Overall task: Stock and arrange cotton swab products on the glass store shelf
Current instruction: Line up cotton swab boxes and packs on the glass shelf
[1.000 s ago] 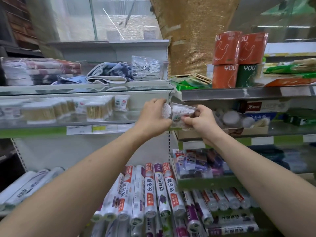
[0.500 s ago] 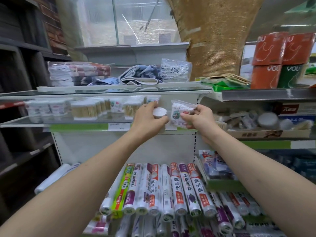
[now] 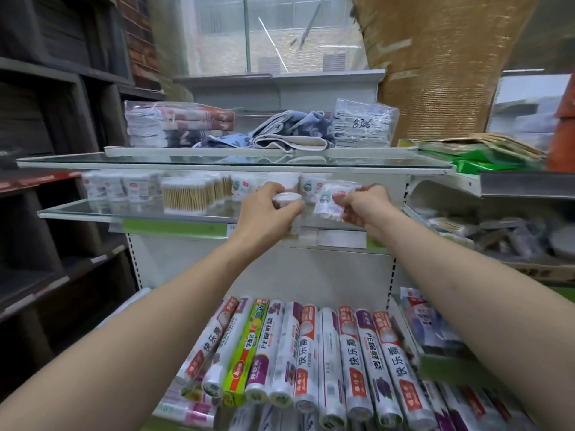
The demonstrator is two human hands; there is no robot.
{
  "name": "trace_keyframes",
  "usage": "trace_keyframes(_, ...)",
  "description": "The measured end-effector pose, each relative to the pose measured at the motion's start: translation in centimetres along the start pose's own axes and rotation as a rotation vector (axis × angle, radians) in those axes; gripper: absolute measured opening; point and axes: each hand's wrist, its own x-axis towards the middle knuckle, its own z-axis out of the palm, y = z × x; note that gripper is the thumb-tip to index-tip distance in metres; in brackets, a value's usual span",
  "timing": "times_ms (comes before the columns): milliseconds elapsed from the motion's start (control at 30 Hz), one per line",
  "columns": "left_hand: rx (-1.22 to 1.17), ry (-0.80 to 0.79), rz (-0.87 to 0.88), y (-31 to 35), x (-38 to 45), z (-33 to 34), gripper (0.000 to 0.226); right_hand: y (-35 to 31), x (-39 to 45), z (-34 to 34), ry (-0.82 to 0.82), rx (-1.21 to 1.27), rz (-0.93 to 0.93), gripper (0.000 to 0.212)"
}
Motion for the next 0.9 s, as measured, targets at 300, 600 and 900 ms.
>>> trace_keyframes(300,0.03,0.087,0.009,-2.4,3.7,-1.3,0.05,0.3,7.0,3.3,-0.085,-0.199,0.015,0.033)
trace_keyframes(600,0.06,0.146,0.033,-4.6,4.9,-2.0,0.048,1.0,10.3,5.3,-0.086,-0.347,-0.039,0.022)
trace_keyframes(900,-0.019,0.095,0.043,-6.2,5.2,-4.2,0.045,0.7,9.5,6.2,0.079,-0.781,-0.158,0.026)
